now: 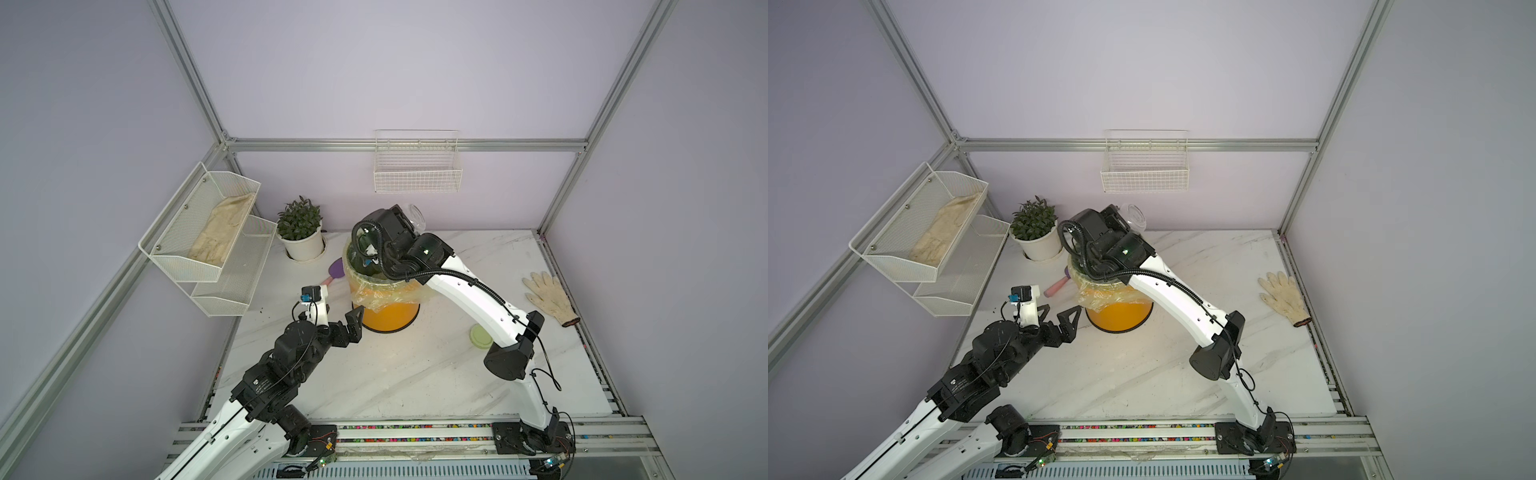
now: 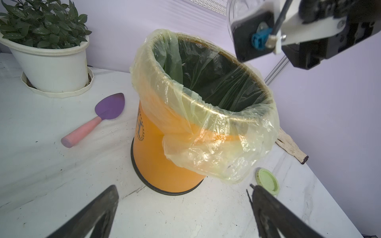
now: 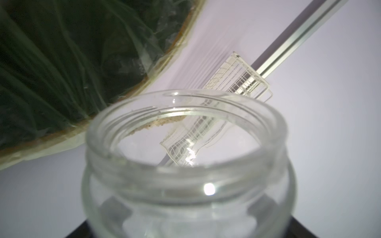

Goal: Empty expired oatmeal from jars
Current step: Pour the expired oatmeal into the trash bin.

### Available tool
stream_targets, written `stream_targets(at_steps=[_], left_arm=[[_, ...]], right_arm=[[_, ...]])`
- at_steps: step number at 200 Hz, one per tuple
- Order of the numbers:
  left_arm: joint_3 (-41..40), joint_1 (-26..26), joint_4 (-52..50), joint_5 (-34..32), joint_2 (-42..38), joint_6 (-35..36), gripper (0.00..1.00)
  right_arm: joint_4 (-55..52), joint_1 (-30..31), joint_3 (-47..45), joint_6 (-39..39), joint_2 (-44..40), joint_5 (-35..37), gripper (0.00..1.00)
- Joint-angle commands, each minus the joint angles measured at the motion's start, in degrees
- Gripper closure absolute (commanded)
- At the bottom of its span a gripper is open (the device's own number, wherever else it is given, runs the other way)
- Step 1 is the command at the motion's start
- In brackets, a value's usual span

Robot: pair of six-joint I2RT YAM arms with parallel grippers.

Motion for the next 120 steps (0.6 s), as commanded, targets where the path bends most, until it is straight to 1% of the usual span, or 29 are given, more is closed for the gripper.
stream_targets(at_steps=[1,12,26,38,50,57,62,72,75,79,87,94,101,105,113,120], left_arm=[[3.33,0.17,1.15,0.46,-0.34,0.23,0.0],[3.2,0.22,1.07,0.24,-0.47,0.21,0.0],[3.25,0.17,0.99,0.15,-0.58,0.21,0.0],[3.46,0.16,0.97,0.16,-0.48,0.21,0.0],[3.56,0.16,1.05,0.12,-0.47,0.21,0.0],[3.56,0.1,1.05,-0.07,-0.43,0.12,0.0],[3.64,0.12,1.05,-0.03,-0.3,0.12,0.0],[3.89,0.07,1.05,0.35,0.01,0.21,0.0],[4.01,0.08,1.01,0.51,0.12,0.21,0.0],[4.21,0.1,0.97,0.59,0.2,0.28,0.0],[4.57,0.03,0.73,0.96,0.32,0.47,0.0],[4.76,0.07,0.38,0.9,0.22,0.6,0.0],[4.74,0.07,0.35,0.66,-0.01,0.47,0.0],[4.61,0.08,0.29,0.55,-0.24,0.47,0.0],[4.57,0.08,0.15,0.48,-0.58,0.47,0.0],[4.73,0.07,-0.04,0.29,-0.74,0.47,0.0]], right_arm=[[-7.18,0.51,-1.02,4.37,0.96,4.91,0.97],[2.37,0.82,0.48,-3.89,0.81,5.56,0.97],[7.59,1.22,1.64,-12.62,0.52,6.87,0.97],[7.9,1.88,2.28,-15.15,0.46,6.47,0.97],[12.42,2.69,2.98,-16.89,0.95,4.96,0.97],[11.95,2.65,3.53,-16.48,1.75,5.81,0.97],[9.2,2.57,3.32,-14.99,2.3,7.58,0.97],[-1.54,2.53,2.06,-8.2,2.56,9.71,0.98],[-2.94,2.78,1.38,-5.77,2.52,9.81,0.98],[-5.03,3.17,0.81,-4.42,2.53,9.98,0.98],[-4.64,3.98,2.73,-6.0,2.57,7.51,0.98],[0.87,4.11,4.88,-9.8,2.89,4.5,0.97],[3.96,3.47,5.13,-11.66,3.33,4.68,0.97],[2.64,2.88,4.47,-10.66,3.57,6.69,0.97],[-5.6,2.24,2.09,-5.88,3.66,10.08,0.98],[-9.38,2.54,-0.09,-2.79,3.25,10.03,0.98]])
